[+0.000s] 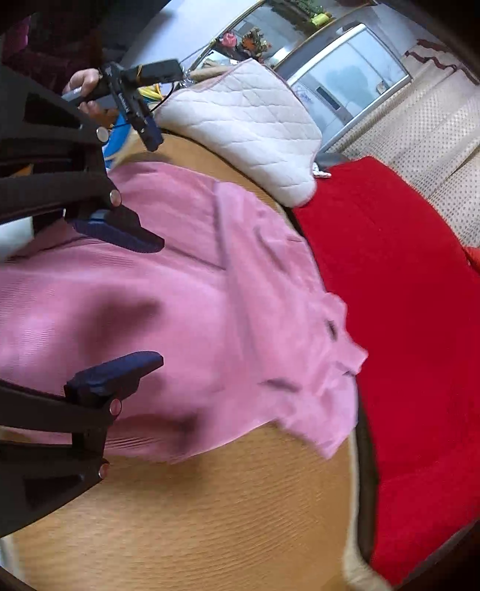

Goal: Fold large clothes

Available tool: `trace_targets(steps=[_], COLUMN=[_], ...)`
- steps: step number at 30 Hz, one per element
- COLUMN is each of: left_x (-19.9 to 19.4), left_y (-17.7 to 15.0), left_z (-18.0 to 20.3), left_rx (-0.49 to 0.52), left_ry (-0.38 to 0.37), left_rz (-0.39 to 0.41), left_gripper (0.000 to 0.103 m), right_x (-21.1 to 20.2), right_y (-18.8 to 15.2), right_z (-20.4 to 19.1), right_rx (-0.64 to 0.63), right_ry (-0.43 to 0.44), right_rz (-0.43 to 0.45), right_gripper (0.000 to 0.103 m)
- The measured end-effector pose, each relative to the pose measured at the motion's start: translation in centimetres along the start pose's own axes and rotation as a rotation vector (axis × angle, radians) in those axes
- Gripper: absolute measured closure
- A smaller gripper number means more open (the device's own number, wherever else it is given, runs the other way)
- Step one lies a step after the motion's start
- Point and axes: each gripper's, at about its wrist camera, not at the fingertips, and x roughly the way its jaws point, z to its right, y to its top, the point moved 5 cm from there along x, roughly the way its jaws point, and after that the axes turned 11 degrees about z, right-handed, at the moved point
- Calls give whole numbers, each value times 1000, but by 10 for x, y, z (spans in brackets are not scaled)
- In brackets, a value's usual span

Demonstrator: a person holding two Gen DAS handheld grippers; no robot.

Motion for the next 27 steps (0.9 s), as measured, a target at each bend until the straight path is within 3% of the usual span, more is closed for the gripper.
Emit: trace_targets(steps=[2, 4, 6, 8, 9, 10, 11, 16, 22, 25, 26, 27], left_x=[-2, 0, 3, 7, 9, 14, 17, 38, 72, 89, 90, 91], left_y=[-18, -31, -37, -39, -40, -42, -45, -54, -76, -85, -85, -83], left_z=[2, 4, 9, 13, 15, 16, 15, 8, 14, 13, 10, 10], left_rx=[6, -14, -48, -34, -25, -32, -45, -106, -166, -210, -226, -238], left_ry=[-6, -38, -87, -87, -81, -78, -69, -26, -80, -66, -63, -66], left_rz=[-37, -85, -111, -126, -133, -156, -173, -237, -376, -421, -413, -389], left_gripper=[31, 69, 74, 71, 59, 34, 26, 24, 24, 24, 25, 28], right_x=[-17, -34, -44, -52, -54, -56, -55, -27, 24, 33, 32, 30], right_y=[-19, -40, -58, -80, -88, -97, -106, -132, -153, -160, -160, -159], right_z=[6, 15, 24, 39, 46, 54, 61, 85, 77, 72, 72, 70], right_rx=[12, 17, 28, 57, 70, 88, 109, 174, 193, 160, 159, 165], right_ry=[-12, -39, -75, -117, -133, -148, -161, -206, -190, -205, -206, -196], right_rz=[-28, -75, -129, -200, -221, -240, -266, -356, -477, -468, -453, -440], right_gripper=[42, 36, 36, 36, 36, 36, 36, 36, 36, 36, 41, 59])
